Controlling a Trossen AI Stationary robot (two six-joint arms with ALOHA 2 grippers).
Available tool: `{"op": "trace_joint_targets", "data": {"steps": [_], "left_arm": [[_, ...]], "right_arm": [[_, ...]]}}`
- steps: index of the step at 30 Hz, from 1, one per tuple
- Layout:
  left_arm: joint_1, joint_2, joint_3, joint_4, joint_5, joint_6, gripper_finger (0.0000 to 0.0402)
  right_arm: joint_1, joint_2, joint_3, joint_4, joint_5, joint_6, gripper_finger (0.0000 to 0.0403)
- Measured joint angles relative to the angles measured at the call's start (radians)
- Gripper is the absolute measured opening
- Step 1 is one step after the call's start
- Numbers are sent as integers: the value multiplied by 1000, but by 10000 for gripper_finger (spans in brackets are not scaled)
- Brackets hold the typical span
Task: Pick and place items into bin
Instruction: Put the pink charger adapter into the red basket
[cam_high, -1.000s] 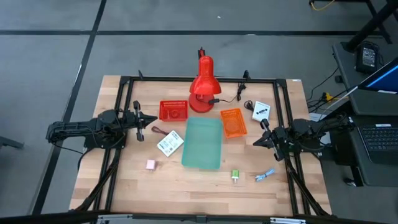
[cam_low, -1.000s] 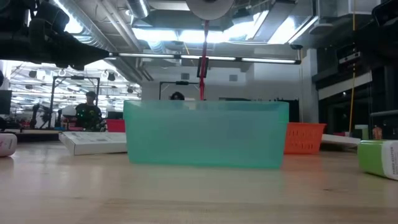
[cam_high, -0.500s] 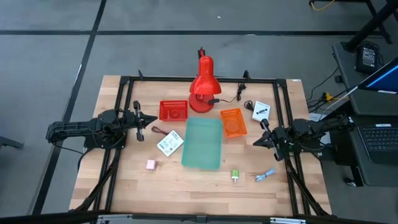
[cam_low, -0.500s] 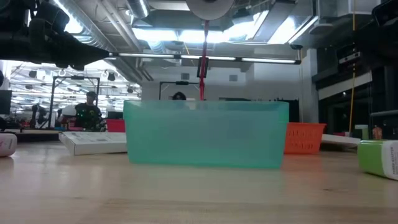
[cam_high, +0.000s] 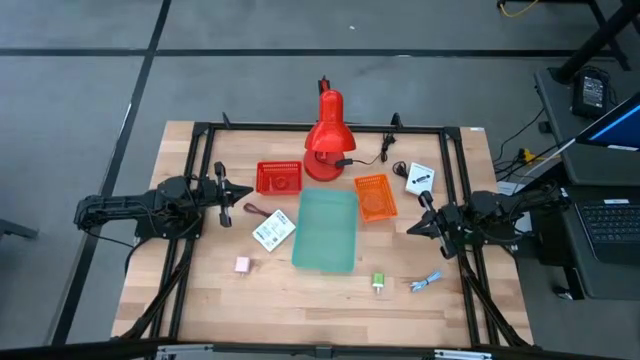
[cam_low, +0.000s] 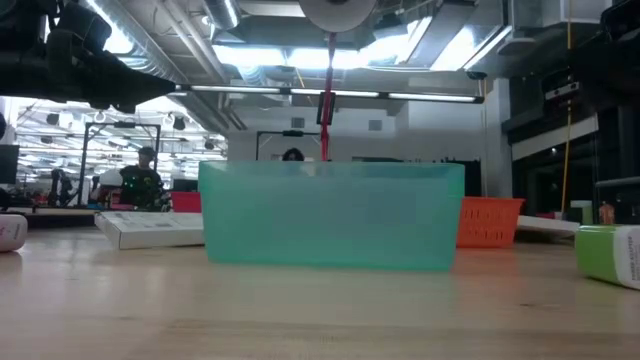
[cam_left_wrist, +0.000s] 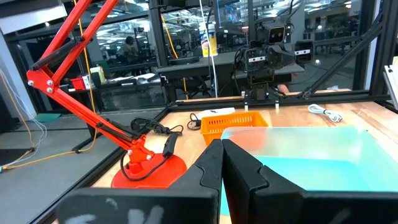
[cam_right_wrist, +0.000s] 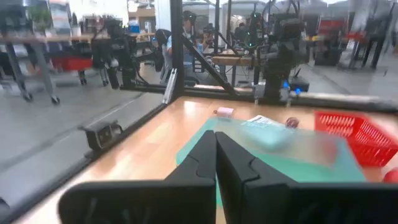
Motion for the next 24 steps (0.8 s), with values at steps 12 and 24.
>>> {"op": "trace_joint_targets", "data": {"steps": [12,24], "left_arm": [[0,0,0,0,0,0,4],[0,0,0,0,0,0,4]], "right_arm": [[0,0,0,0,0,-57,0],[0,0,0,0,-1,-59,0]]}}
